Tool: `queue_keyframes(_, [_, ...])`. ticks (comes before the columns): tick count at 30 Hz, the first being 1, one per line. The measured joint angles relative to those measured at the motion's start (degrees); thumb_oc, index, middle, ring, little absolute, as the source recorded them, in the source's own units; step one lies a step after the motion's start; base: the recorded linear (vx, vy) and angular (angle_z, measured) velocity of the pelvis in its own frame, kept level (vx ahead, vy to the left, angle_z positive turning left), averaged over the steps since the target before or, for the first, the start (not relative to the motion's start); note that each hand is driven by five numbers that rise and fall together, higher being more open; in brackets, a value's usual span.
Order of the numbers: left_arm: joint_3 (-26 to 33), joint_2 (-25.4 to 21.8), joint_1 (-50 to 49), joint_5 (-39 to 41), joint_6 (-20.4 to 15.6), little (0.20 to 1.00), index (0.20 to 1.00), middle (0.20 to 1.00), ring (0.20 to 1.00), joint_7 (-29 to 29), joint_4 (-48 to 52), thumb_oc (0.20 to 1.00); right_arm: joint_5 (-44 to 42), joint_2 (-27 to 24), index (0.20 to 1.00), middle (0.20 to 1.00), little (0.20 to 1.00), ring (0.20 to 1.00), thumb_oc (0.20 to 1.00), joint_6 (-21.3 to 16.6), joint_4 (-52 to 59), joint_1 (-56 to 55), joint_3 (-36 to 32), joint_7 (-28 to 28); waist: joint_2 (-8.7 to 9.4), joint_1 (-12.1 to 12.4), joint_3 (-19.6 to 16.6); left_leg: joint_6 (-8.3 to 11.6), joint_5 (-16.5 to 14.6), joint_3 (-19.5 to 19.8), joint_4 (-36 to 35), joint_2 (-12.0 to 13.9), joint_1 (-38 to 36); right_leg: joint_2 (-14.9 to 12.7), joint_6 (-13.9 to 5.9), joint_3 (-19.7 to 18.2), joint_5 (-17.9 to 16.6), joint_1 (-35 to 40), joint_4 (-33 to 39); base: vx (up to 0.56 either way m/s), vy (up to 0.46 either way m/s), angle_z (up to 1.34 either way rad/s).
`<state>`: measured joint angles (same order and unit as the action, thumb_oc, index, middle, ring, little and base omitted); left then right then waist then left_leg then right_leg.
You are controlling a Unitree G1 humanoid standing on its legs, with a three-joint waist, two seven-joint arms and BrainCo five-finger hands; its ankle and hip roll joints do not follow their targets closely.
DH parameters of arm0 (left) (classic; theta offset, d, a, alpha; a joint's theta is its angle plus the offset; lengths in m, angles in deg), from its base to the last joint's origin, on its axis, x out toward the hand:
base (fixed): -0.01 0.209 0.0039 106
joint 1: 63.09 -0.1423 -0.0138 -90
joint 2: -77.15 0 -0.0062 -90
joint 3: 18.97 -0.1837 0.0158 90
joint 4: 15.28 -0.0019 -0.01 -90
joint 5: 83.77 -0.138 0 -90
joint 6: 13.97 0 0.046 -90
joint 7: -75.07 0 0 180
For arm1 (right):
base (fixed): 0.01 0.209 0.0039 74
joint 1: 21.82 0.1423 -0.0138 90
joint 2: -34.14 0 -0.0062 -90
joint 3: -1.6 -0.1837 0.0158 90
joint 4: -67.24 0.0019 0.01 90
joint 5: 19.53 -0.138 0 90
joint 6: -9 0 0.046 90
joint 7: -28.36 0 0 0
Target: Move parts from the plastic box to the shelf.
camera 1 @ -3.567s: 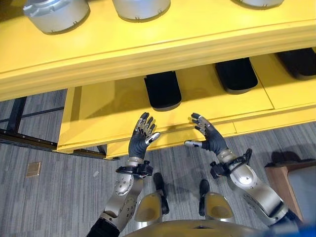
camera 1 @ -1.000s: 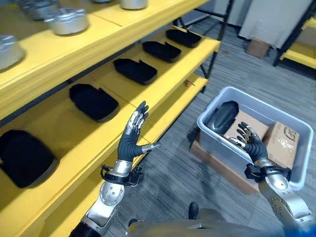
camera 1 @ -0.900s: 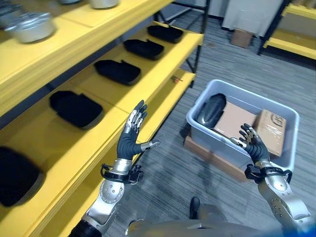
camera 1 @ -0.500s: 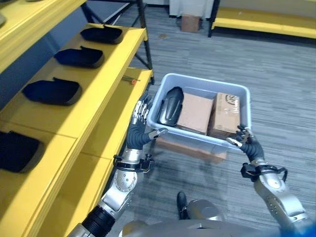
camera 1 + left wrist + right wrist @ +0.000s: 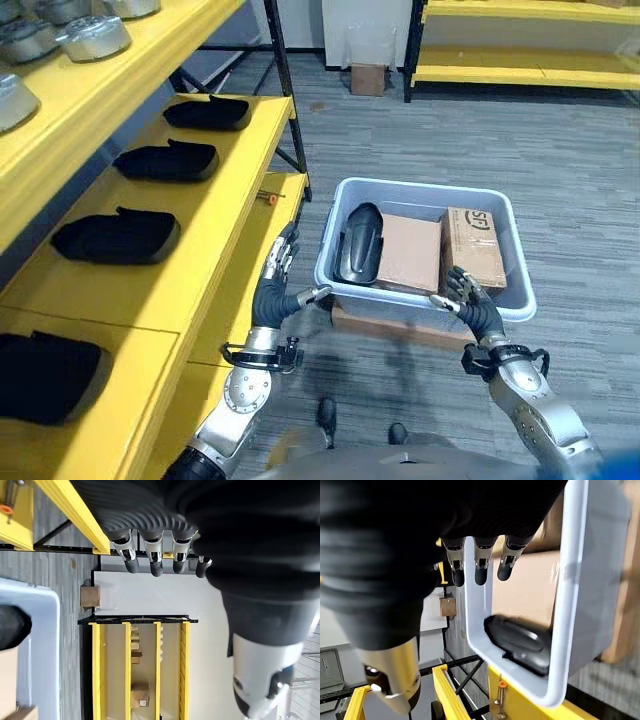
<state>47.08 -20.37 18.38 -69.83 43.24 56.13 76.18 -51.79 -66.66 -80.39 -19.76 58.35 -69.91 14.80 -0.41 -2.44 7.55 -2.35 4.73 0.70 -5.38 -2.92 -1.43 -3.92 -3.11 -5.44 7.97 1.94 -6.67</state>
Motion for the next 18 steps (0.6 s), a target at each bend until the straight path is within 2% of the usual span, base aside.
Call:
queue_keyframes(1, [0.58, -0.26, 0.15, -0.01, 0.00, 1.000, 1.000, 1.000, 1.000, 0.35, 0.30, 1.000, 0.07, 0.42, 1.000, 1.000, 1.000, 1.000, 1.000, 0.09, 0.66, -0.32, -0.02, 0.06, 0.29, -0.08, -0.13, -1.11, -0.14, -0.42, 0.02, -0.84, -0.44, -0.76, -0.14, 0.70, 0.11, 0.01, -0.40, 0.08, 0.172, -0.25])
queue_keyframes(3, [0.89, -0.81, 0.97, -0.01, 0.00, 1.000, 1.000, 1.000, 1.000, 0.60, 0.45, 1.000, 1.52, 2.21, 1.000, 1.000, 1.000, 1.000, 1.000, 0.20, 0.67, -0.76, 0.06, 0.42, 0.70, -0.99, -0.43, -1.35, -0.43, -0.97, 0.04, -1.49, -1.16, -0.97, -0.28, 1.75, 0.08, -0.06, -1.02, 0.06, 0.146, -0.10])
queue_keyframes(6, [0.94, -1.54, 1.30, -0.01, 0.00, 1.000, 1.000, 1.000, 1.000, 1.15, 0.46, 1.000, 2.20, 3.34, 1.000, 1.000, 1.000, 1.000, 1.000, 0.38, 0.63, -0.50, 0.24, 1.52, 1.97, -0.61, -1.04, -1.13, -1.18, -2.61, 0.04, -2.27, -1.99, -0.09, -1.23, 2.53, -0.89, -1.83, -1.15, 0.03, 0.131, -0.22])
queue_keyframes(7, [0.92, -1.55, 1.12, -0.02, 0.02, 1.000, 1.000, 1.000, 1.000, 1.12, 0.44, 1.000, 2.19, 3.53, 1.000, 1.000, 1.000, 1.000, 1.000, 0.43, 0.39, 0.08, 0.29, 1.66, 2.20, -0.07, -1.13, -1.79, -1.75, -3.57, 0.04, -2.42, -2.44, -0.15, -0.89, 3.98, -0.90, -2.18, -1.24, -0.02, 0.116, -0.36])
queue_keyframes(13, [0.86, -1.71, 0.93, -0.05, 0.28, 1.000, 1.000, 1.000, 1.000, 1.14, 0.40, 1.000, 2.20, 3.71, 1.000, 1.000, 1.000, 1.000, 1.000, 0.53, -1.85, 4.81, 0.90, 0.65, 2.86, 0.36, -1.09, -2.24, -2.57, -6.86, 0.03, -1.81, -3.58, -0.16, -1.03, 6.28, -1.16, -3.74, -3.83, -0.03, 0.042, -0.34])
queue_keyframes(15, [0.86, -1.80, 1.01, -0.12, 0.67, 1.000, 1.000, 1.000, 1.000, 1.10, -0.97, 1.000, 2.19, 4.23, 1.000, 1.000, 1.000, 1.000, 1.000, 1.00, -3.94, 7.61, 1.57, -0.23, 3.10, 1.77, -0.82, -2.46, -2.80, -9.89, 0.03, -0.73, -3.89, -0.79, -0.77, 11.70, -1.76, -5.59, -5.20, 0.00, -0.063, -0.65])
queue_keyframes(17, [0.68, -1.67, 0.71, -0.16, 1.30, 1.000, 1.000, 1.000, 1.000, 1.09, -1.56, 1.000, 2.19, 4.46, 1.000, 1.000, 1.000, 1.000, 1.000, 1.06, -4.51, 7.62, 1.79, -1.09, 3.23, 2.04, -0.66, -1.64, -3.29, -9.93, 0.01, 0.33, -3.87, -1.06, -0.83, 14.83, -2.48, -4.67, -2.82, 0.04, -0.120, -0.33])
queue_keyframes(18, [0.69, -1.66, 0.63, -0.15, 1.39, 1.000, 1.000, 1.000, 1.000, 1.10, -1.56, 1.000, 2.22, 4.46, 1.000, 1.000, 1.000, 1.000, 1.000, 1.07, -4.82, 7.61, 1.98, -1.26, 2.65, 2.25, -0.28, -1.47, -3.59, -10.57, -0.02, 0.89, -3.87, -1.06, -0.71, 16.35, -3.49, -4.23, -1.18, 0.08, -0.155, -0.29])
